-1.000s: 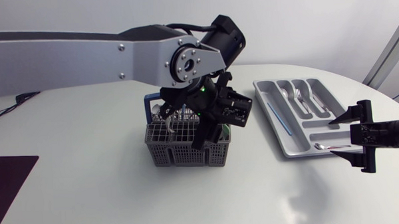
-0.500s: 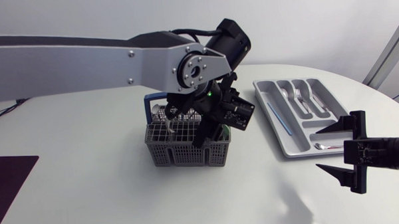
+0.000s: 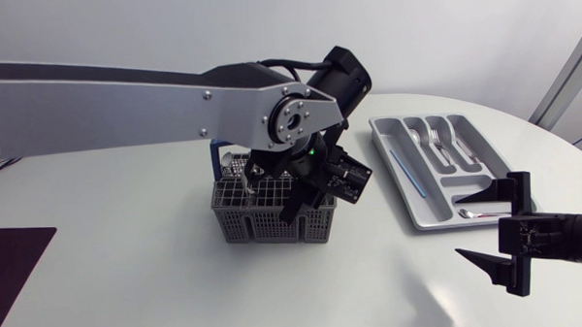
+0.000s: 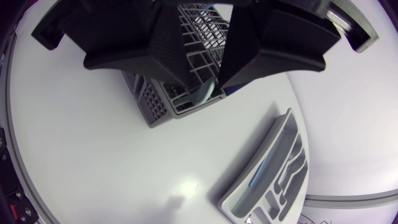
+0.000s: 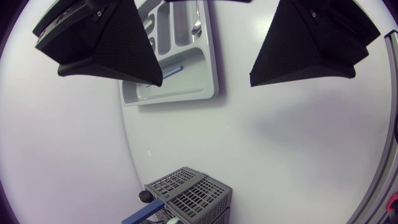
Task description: Unload the cutlery basket into the drawer organizer.
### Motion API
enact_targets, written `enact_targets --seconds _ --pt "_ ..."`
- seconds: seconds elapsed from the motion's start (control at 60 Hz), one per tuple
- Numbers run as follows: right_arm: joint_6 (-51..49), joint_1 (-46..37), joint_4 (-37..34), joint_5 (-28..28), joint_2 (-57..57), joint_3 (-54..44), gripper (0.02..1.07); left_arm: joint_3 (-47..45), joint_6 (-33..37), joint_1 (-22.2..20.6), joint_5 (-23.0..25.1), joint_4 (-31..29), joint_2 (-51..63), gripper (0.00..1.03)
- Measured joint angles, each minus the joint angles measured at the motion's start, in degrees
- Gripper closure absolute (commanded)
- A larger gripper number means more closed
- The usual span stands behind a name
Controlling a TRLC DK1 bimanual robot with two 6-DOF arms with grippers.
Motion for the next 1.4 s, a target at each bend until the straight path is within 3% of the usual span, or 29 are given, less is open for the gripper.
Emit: enact_targets --seconds 0.25,0.4,1.033,1.4 --pt "0.0 0.0 -0.4 0.0 -1.0 -0.9 0.06 0.0 0.2 0.0 -0.2 0.7 0.5 0.79" --pt "0.0 0.0 -1.2 0.0 -1.7 -0.9 0.06 0.0 0.2 -0.2 -0.4 0.7 0.6 0.94" --pt "2.0 1.6 -2.8 -0.6 -7.5 -1.3 0.06 -0.2 0.1 -0.3 -1.1 1.5 0.0 0.97" --pt "14.4 10.8 -4.0 -0.1 -17.0 -1.5 0.06 -0.9 -2.1 -0.8 -1.0 1.2 -4.9 0.97"
